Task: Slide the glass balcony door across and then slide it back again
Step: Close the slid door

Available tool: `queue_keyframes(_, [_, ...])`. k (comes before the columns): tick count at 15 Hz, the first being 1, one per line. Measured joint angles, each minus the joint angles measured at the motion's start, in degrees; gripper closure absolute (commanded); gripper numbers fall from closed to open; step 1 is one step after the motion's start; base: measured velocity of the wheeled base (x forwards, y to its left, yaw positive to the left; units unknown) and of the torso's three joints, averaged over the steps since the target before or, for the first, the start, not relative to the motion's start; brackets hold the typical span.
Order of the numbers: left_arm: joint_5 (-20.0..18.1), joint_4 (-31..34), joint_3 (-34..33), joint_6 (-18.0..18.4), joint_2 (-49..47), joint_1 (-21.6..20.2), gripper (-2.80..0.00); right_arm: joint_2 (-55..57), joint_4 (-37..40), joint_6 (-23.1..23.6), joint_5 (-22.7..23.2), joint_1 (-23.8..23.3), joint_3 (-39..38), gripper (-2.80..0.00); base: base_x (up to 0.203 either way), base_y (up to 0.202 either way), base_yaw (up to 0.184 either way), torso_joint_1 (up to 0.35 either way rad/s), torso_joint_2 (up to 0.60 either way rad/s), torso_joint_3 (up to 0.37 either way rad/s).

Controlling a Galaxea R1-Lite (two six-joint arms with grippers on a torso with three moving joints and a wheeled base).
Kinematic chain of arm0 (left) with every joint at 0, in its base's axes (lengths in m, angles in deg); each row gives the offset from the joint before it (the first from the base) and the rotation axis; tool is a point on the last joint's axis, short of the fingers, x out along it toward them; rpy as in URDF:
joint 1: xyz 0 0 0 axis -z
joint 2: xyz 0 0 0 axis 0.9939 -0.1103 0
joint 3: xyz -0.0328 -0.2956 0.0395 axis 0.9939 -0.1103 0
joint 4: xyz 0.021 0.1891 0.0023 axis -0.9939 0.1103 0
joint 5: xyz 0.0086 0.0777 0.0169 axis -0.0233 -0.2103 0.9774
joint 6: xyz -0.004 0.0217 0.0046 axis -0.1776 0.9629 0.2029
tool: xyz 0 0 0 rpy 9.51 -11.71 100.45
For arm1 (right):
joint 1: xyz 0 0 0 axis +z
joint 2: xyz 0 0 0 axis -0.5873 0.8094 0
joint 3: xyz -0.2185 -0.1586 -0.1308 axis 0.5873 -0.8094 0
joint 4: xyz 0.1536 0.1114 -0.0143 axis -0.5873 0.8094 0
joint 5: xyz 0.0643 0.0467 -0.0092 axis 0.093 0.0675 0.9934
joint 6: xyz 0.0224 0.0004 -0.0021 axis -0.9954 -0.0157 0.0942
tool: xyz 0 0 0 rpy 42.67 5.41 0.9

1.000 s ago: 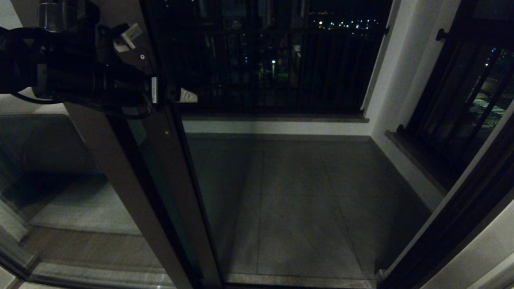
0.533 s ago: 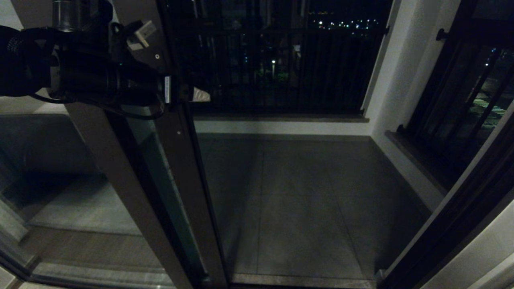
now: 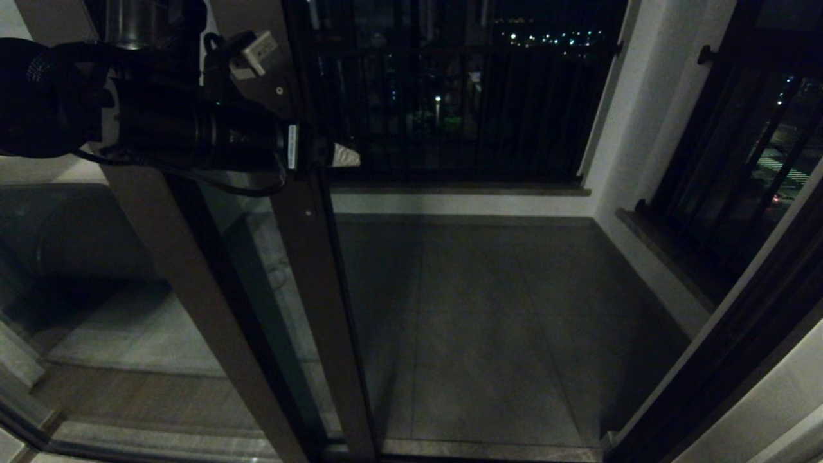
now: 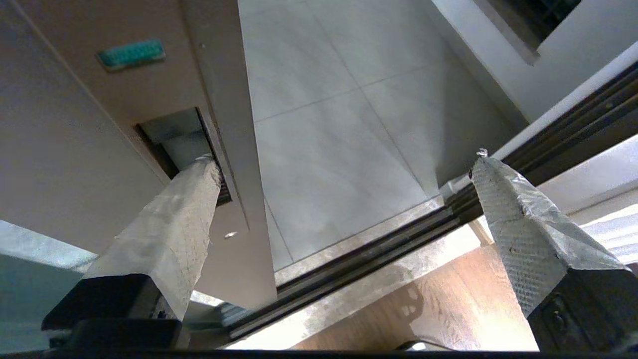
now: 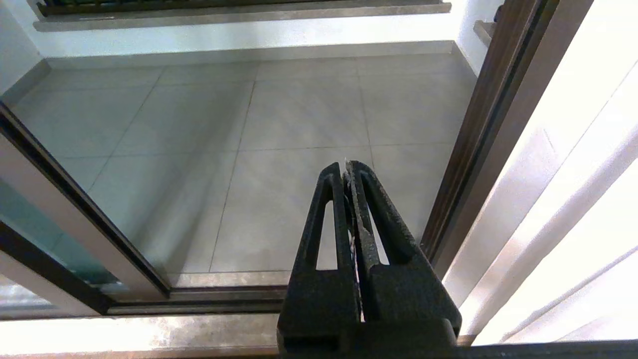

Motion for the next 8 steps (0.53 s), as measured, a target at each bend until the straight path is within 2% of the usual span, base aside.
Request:
queue_keyframes(5, [2.2,-0.3,0.5,0.1,-1.0,2.5,-2.80,0.0,0.0,0.0,0.0,0.0,0.0,0.00,0.000,0.000,0.000,0.000,0.00,0.000])
queue_keyframes(8, [3.6,-3.5,0.5,0.0,-2.1,3.6,-2.80,0.0,0.0,0.0,0.0,0.0,0.0,0.00,0.000,0.000,0.000,0.000,0.00,0.000])
